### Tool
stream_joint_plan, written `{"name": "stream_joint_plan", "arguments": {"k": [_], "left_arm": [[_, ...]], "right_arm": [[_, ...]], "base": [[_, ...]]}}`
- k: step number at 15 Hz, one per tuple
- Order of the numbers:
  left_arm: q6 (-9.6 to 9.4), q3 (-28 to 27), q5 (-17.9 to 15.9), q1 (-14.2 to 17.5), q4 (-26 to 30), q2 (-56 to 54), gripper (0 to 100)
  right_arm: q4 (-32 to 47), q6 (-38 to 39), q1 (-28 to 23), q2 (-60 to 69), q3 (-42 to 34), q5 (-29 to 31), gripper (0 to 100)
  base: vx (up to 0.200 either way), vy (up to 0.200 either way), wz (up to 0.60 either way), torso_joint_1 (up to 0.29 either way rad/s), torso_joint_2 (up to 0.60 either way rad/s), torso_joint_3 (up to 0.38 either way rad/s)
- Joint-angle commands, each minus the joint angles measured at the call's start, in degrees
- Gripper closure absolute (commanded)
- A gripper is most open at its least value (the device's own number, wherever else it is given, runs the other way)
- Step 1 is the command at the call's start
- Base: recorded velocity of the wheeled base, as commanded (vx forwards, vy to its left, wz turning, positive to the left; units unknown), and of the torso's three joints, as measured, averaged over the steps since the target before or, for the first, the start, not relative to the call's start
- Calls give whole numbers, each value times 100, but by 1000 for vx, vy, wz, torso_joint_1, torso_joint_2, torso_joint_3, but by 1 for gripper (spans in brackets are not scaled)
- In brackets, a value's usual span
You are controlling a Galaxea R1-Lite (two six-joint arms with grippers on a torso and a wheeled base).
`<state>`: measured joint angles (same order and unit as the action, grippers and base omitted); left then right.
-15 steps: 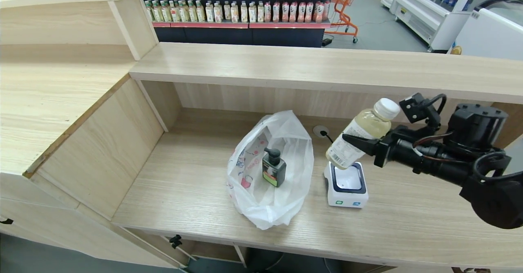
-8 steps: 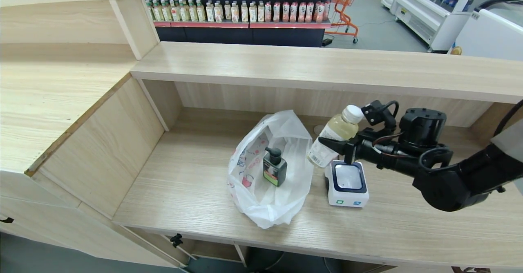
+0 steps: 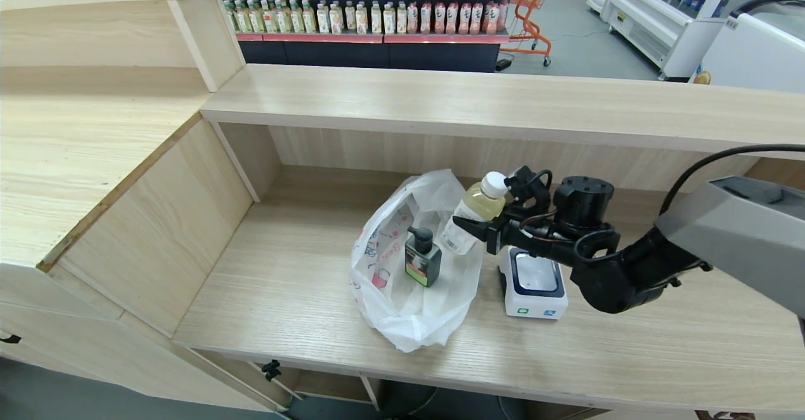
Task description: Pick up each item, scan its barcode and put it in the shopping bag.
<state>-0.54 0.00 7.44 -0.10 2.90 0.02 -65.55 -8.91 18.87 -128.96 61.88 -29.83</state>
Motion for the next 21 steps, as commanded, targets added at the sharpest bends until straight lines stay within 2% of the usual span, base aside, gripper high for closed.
{"name": "stream_joint_plan", "arguments": {"k": [1,10,11,14,16,19,21], "left_arm": [[1,0,3,1,0,-2,0],[1,0,3,1,0,-2,0],[1,0,3,1,0,-2,0],[1,0,3,1,0,-2,0],[1,0,3,1,0,-2,0],[1,0,3,1,0,-2,0],[1,0,3,1,0,-2,0]], "right_arm": [[-54,-146,20,-437,281,4,100],[-107,-374,38,-753,544,-5,100],[-204,-366,38,-753,527,-14,0],[-186,-216,29,-498,413,-5,0],[-178,311,29,20,8,-14,0],[-169,751,-41,987,-967,-14,0],[156,926,-349,2367,-2444,-120,0]], "base": [[0,0,0,0,0,0],[0,0,0,0,0,0],[0,0,0,0,0,0],[0,0,0,0,0,0],[0,0,0,0,0,0],[0,0,0,0,0,0],[0,0,0,0,0,0]]}}
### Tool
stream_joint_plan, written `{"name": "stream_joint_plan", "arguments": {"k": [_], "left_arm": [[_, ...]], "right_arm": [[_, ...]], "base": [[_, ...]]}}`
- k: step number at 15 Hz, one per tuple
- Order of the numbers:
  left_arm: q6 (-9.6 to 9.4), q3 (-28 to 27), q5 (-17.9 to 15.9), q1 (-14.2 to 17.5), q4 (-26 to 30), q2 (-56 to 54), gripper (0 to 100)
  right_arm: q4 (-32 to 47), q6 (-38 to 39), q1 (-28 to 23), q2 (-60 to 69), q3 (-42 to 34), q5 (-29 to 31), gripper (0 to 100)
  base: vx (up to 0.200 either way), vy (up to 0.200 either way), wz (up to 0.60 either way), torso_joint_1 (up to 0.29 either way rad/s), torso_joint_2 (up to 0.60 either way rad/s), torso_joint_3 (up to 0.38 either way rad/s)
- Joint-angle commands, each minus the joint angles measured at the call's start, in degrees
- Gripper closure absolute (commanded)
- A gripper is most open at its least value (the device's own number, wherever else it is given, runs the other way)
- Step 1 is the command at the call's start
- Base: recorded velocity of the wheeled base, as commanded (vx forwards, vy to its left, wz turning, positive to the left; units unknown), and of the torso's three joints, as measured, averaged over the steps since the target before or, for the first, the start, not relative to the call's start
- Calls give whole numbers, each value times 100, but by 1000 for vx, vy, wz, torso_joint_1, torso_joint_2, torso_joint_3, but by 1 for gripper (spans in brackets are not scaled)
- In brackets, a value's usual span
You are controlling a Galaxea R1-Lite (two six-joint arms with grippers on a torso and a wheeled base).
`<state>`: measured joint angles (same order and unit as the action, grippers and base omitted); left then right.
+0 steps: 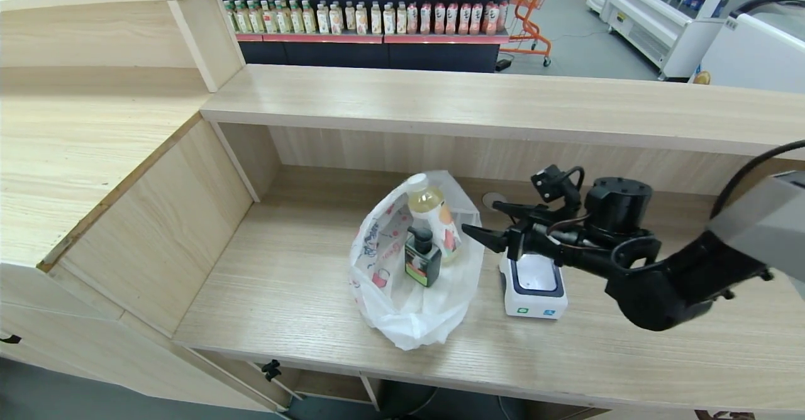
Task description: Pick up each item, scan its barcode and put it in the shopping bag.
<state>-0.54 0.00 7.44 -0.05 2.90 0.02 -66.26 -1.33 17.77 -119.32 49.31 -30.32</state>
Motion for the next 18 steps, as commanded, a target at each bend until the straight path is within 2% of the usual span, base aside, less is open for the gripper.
{"name": "stream_joint_plan", "arguments": {"k": [1,4,6,9,11,13,14,16,17,18], "left_arm": [[1,0,3,-4,0,-2,0],[1,0,3,-4,0,-2,0],[1,0,3,-4,0,-2,0],[1,0,3,-4,0,-2,0],[1,0,3,-4,0,-2,0],[1,0,3,-4,0,-2,0],[1,0,3,-4,0,-2,0],[1,0,3,5,0,-2,0],[1,0,3,-4,0,-2,0],[1,0,3,-4,0,-2,0]], "right_arm": [[464,238,-301,1965,-1626,-123,0],[754,379,-670,3205,-2505,-317,0],[878,678,-863,3591,-2628,-396,0],[1273,713,-1162,4470,-2690,-343,0],[2240,616,-1646,5586,-2795,-326,0],[3769,177,-2507,7116,-3059,-159,0],[4472,-25,-2700,7986,-3323,632,0],[5325,-69,-2252,9084,-3868,2724,0],[5685,-69,-2094,9533,-4131,3515,0],[5764,-69,-2050,10078,-4527,3788,0]], "base": [[0,0,0,0,0,0],[0,0,0,0,0,0],[0,0,0,0,0,0],[0,0,0,0,0,0],[0,0,0,0,0,0],[0,0,0,0,0,0],[0,0,0,0,0,0],[0,0,0,0,0,0],[0,0,0,0,0,0],[0,0,0,0,0,0]]}}
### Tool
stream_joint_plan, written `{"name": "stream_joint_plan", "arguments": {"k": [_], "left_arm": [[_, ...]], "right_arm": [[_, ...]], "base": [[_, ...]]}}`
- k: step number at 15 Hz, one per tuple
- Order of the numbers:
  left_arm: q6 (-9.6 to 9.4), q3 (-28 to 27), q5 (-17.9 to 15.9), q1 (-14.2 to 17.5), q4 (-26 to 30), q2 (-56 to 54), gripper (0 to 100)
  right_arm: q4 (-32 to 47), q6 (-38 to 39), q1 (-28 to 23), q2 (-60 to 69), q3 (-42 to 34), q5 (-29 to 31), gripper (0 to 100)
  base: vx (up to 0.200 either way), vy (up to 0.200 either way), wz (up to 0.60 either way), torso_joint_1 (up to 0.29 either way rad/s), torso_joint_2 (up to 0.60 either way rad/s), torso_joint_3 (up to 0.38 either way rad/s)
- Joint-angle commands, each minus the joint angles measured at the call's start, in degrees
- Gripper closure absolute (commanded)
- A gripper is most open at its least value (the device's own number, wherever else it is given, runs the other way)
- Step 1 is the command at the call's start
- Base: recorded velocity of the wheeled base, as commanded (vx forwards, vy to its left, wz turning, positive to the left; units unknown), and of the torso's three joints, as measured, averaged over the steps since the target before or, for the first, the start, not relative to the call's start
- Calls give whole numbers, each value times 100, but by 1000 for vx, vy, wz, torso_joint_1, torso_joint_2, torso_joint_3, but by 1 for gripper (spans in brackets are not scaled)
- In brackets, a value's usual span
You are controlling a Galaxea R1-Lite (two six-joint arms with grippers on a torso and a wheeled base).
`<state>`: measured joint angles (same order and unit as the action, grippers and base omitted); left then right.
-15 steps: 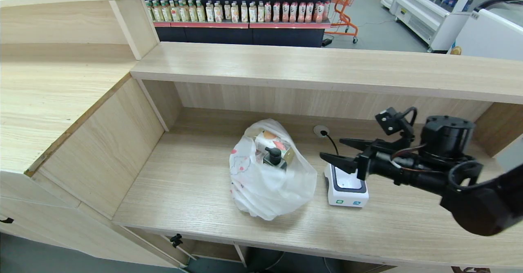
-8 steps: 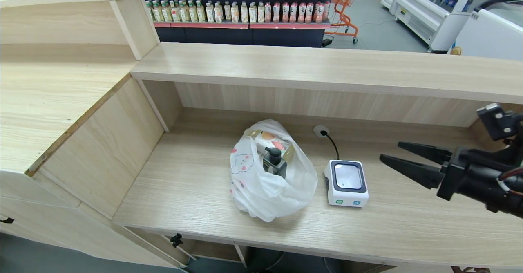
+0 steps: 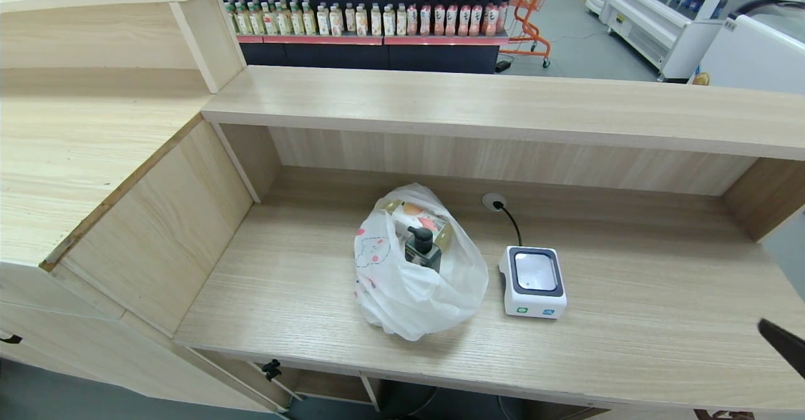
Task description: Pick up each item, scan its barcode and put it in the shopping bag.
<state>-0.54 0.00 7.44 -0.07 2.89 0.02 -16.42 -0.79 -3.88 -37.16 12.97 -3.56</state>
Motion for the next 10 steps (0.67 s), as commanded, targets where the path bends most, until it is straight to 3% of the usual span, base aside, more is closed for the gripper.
{"name": "stream_joint_plan", "arguments": {"k": [1,3,10], "left_arm": [[1,0,3,-1,1,-2,0],[1,0,3,-1,1,-2,0],[1,0,3,-1,1,-2,0]], "right_arm": [[781,-114,115,2573,-1297,1156,0],[1396,-79,256,3487,-1297,1103,0],[1264,97,396,3716,-1297,822,0]], "base": [[0,0,0,0,0,0],[0,0,0,0,0,0],[0,0,0,0,0,0]]}}
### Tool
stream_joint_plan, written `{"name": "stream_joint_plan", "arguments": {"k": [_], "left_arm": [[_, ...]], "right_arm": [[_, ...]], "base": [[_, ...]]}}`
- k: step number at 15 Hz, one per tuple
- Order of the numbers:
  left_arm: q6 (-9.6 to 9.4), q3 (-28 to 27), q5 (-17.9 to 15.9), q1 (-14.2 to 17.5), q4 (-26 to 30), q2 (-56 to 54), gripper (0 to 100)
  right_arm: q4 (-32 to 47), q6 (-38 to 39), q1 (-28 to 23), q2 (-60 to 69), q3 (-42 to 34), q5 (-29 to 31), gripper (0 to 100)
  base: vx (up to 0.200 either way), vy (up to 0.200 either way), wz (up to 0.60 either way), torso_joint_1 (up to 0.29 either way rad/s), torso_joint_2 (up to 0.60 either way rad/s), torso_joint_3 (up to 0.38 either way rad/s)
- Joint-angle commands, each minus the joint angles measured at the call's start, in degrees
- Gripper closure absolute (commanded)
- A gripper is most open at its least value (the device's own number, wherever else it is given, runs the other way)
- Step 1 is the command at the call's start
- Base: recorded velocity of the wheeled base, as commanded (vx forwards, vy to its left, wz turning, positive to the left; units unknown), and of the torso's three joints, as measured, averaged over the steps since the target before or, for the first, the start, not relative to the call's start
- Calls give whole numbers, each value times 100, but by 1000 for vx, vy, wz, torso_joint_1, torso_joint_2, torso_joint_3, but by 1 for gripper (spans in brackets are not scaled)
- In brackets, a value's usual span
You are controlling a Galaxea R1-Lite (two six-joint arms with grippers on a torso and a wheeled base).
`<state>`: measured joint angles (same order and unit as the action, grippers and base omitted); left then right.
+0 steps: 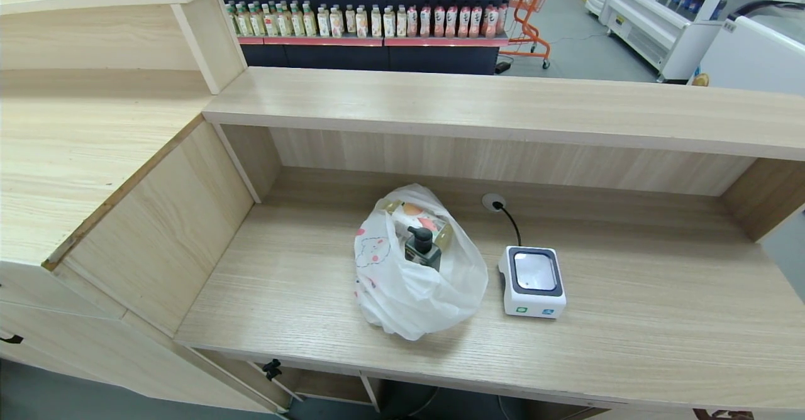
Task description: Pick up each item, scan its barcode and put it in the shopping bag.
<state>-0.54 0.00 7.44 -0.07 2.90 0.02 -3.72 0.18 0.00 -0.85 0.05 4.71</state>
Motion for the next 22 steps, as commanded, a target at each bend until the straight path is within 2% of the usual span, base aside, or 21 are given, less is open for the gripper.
{"name": "stream_joint_plan", "arguments": {"k": [1,2,11,13,18,22], "left_arm": [[1,0,3,-1,0,-2,0],[1,0,3,-1,0,-2,0],[10,0,-5,-1,0,-2,0],[-52,0,-5,-1,0,-2,0],[-43,0,-5,-1,0,-2,0],[-25,0,-5,-1,0,68,0]], "right_arm": [[-6,-18,9,85,-5,4,0],[-6,-106,9,85,-5,-5,100],[222,324,9,85,-5,13,100],[222,324,9,85,-5,13,100],[222,324,9,85,-5,13,100],[222,324,9,85,-5,13,100]], "base": [[0,0,0,0,0,0],[0,0,0,0,0,0],[0,0,0,0,0,0],[0,-200,0,2,5,5],[0,-200,0,4,2,0],[50,0,0,1,-1,-1]]}}
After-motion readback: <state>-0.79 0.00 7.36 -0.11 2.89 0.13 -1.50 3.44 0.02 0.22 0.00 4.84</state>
